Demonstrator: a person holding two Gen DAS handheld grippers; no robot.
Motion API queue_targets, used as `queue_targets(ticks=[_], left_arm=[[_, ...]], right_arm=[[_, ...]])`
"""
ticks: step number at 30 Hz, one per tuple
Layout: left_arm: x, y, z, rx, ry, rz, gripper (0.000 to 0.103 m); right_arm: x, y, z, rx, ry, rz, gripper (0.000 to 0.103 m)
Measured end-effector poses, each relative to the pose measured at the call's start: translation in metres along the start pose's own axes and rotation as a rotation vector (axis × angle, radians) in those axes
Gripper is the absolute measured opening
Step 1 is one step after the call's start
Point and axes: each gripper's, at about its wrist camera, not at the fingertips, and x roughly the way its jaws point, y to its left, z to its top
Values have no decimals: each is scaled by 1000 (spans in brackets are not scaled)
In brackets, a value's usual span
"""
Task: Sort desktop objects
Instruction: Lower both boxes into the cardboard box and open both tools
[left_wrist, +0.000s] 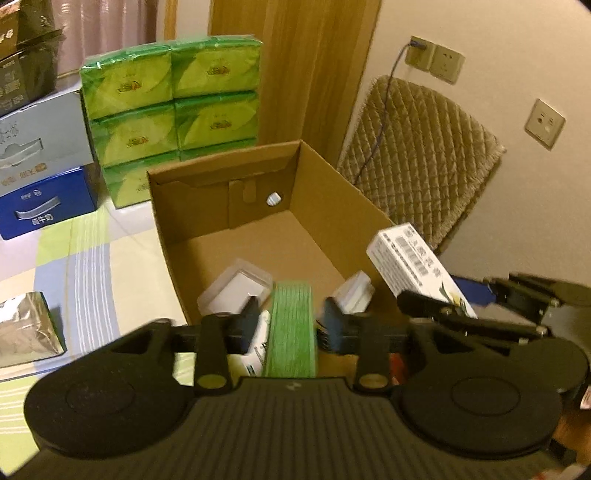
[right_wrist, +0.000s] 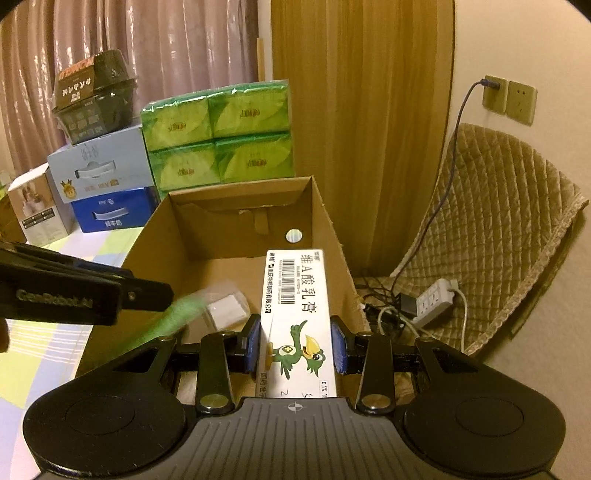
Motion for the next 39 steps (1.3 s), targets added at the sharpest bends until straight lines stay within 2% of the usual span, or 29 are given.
queue_targets(ticks=[12, 18, 21, 22, 31, 39], left_arm=[[-31, 18, -11, 9, -31, 33, 39], [-43, 22, -16, 6, -39, 37, 45], [-48, 25, -17, 7, -38, 41, 47], [-49, 26, -18, 10, -38, 47, 47], [-66, 36, -33, 0, -32, 66, 52], [-98, 47, -54, -12, -39, 97, 60]], right_arm=[[9, 15, 1, -10, 8, 35, 35], [19, 24, 11, -16, -13, 72, 36], [23, 28, 19, -27, -2, 75, 60], [20, 29, 20, -26, -15, 76, 63], [-11, 42, 8, -14, -34, 89, 69], [-43, 68, -5, -13, -49, 119, 75]])
